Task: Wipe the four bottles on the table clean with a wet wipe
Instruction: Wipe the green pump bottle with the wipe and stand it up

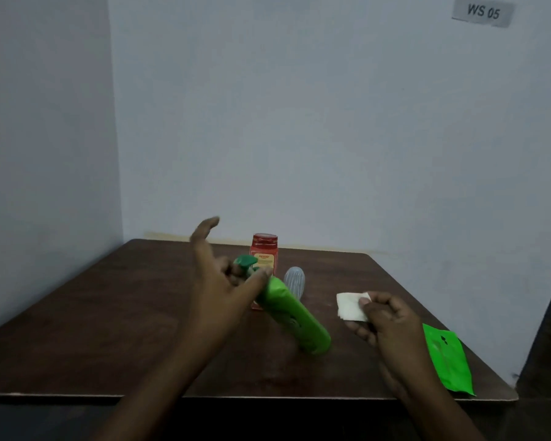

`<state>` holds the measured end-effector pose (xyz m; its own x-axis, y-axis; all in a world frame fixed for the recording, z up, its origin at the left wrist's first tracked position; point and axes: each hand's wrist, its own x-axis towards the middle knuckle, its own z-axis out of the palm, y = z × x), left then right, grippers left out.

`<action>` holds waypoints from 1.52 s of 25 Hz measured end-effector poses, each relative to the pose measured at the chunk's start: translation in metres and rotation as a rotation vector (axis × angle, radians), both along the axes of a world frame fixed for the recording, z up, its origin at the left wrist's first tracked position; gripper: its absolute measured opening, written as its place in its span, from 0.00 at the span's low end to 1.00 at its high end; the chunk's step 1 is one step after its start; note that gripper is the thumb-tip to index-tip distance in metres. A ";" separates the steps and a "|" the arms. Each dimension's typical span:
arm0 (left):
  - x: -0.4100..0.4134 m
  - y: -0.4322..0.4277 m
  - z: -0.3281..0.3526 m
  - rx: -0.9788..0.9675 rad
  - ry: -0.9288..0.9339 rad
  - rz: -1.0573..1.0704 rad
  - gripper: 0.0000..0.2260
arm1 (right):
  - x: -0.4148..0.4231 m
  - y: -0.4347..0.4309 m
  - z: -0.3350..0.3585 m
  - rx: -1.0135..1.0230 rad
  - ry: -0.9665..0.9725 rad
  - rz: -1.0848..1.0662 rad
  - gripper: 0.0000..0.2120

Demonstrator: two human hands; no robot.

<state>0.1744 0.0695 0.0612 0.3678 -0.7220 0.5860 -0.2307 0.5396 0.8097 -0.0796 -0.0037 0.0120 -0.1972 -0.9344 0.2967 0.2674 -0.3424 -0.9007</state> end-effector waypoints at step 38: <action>-0.070 -0.083 0.077 0.221 -0.363 -0.026 0.28 | 0.035 -0.037 0.058 -0.464 0.511 -0.110 0.15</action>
<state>0.1048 -0.0137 0.1379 0.1463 -0.8510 0.5044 -0.5106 0.3717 0.7753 -0.0448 -0.0410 0.0700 -0.0130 -0.6713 0.7410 -0.2087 -0.7230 -0.6586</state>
